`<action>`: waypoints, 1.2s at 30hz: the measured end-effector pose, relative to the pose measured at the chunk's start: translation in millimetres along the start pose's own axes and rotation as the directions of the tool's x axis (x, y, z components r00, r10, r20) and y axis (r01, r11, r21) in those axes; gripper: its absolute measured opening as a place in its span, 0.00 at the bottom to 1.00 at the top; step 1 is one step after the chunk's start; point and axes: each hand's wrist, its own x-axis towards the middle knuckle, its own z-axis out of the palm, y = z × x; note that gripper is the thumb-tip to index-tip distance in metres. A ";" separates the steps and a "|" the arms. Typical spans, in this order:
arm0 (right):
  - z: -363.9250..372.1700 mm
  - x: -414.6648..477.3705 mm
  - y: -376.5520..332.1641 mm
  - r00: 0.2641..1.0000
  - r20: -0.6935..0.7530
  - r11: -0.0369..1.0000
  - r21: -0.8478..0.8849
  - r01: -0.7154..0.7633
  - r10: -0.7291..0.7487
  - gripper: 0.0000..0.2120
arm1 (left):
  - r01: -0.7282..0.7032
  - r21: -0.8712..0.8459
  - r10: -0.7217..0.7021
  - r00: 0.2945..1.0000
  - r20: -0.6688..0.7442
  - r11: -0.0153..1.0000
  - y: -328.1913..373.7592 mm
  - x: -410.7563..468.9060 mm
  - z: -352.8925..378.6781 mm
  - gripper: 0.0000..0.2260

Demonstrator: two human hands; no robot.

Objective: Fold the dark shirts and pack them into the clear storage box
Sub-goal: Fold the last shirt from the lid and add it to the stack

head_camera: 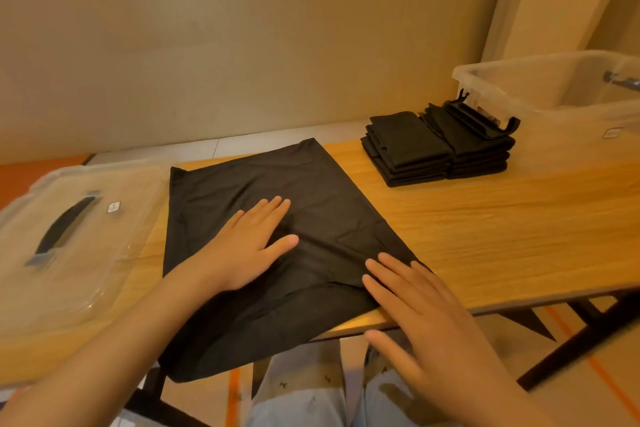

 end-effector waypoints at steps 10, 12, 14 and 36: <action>11.8 -38.6 5.1 0.997 0.056 0.998 0.007 0.061 -0.062 0.26 | -0.028 -0.012 0.027 0.998 -0.051 1.000 -26.3 -22.9 27.4 0.46; 4.4 -37.6 3.3 0.996 -0.021 0.995 0.057 0.083 -0.082 0.24 | -0.048 -0.071 0.045 0.998 -0.032 0.996 -28.9 -27.0 23.8 0.44; -12.7 -18.4 4.3 0.992 -0.097 0.991 0.102 0.089 -0.079 0.24 | -0.027 -0.122 0.018 0.997 -0.077 0.992 -29.2 -28.2 15.7 0.40; 23.2 170.5 6.6 0.932 0.313 0.976 0.057 -0.209 0.182 0.28 | 0.122 -0.040 -0.127 0.968 -0.214 0.992 -61.1 37.9 1.3 0.30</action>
